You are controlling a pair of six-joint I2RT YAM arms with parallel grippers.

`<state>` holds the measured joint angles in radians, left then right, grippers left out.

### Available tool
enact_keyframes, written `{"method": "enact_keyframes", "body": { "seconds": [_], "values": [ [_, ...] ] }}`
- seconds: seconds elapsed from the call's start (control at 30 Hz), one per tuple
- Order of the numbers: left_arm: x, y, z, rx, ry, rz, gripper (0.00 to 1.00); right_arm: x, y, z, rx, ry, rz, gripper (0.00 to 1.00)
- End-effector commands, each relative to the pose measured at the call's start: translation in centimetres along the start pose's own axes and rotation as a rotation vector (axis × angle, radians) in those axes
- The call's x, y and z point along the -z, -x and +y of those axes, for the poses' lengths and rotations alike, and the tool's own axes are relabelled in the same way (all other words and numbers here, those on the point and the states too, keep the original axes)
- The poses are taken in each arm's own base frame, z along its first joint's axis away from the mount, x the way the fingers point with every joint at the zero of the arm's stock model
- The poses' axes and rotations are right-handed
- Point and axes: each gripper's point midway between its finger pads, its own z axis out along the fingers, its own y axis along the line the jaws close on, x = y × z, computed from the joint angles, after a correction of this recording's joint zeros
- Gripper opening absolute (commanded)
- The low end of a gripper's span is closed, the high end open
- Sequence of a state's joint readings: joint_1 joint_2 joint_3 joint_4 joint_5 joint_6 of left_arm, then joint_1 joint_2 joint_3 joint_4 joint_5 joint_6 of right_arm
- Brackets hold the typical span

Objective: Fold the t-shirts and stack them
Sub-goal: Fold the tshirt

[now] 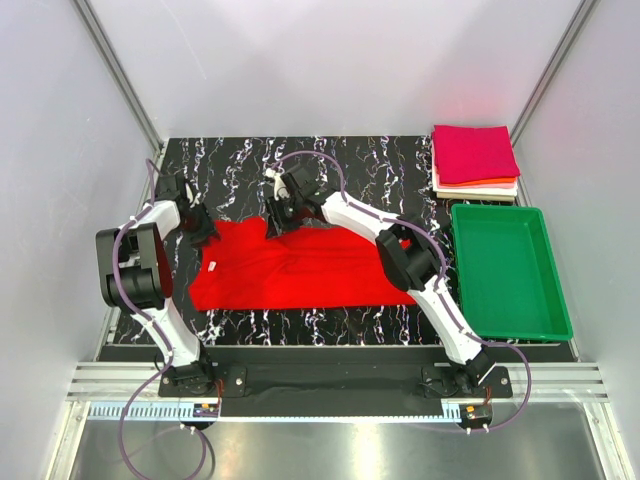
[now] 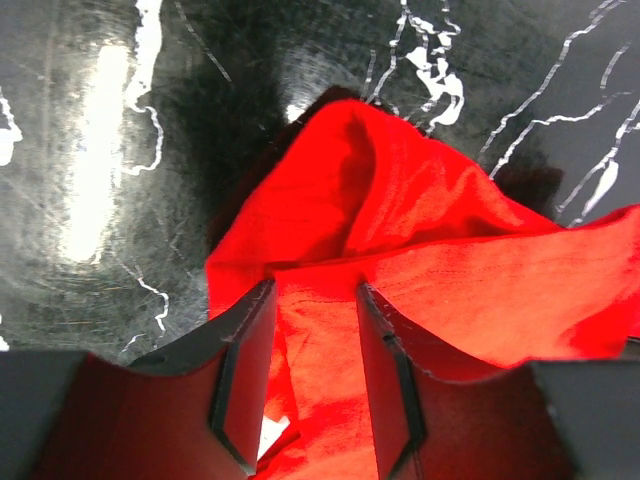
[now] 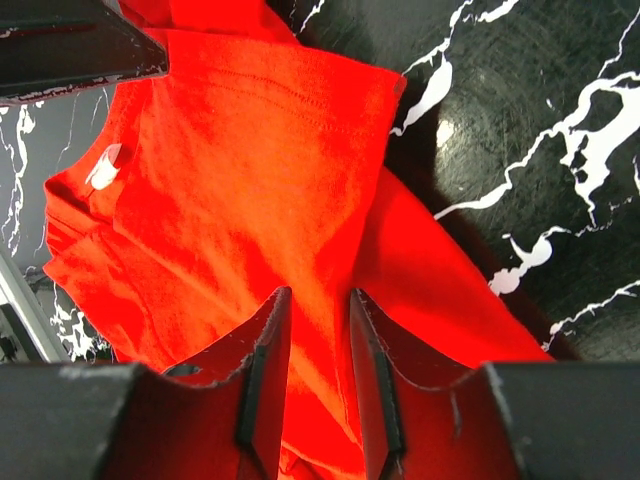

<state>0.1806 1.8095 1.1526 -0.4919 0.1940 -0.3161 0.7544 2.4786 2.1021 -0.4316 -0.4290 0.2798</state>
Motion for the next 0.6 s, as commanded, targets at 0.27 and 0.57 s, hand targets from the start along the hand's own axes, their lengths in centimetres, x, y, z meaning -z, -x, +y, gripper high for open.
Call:
{"method": "enact_keyframes", "body": {
  "seconds": [0.27,0.57],
  "values": [
    [0.1,2.1,-0.1,-0.034,0.008,-0.059,0.35,-0.2,1.4,0.7,0.029,-0.006,-0.03,0.29],
    [0.6,2.5,-1.1,-0.035,-0.033,-0.068,0.0,-0.1,1.5,0.7,0.031,-0.006,-0.03,0.19]
  ]
}}
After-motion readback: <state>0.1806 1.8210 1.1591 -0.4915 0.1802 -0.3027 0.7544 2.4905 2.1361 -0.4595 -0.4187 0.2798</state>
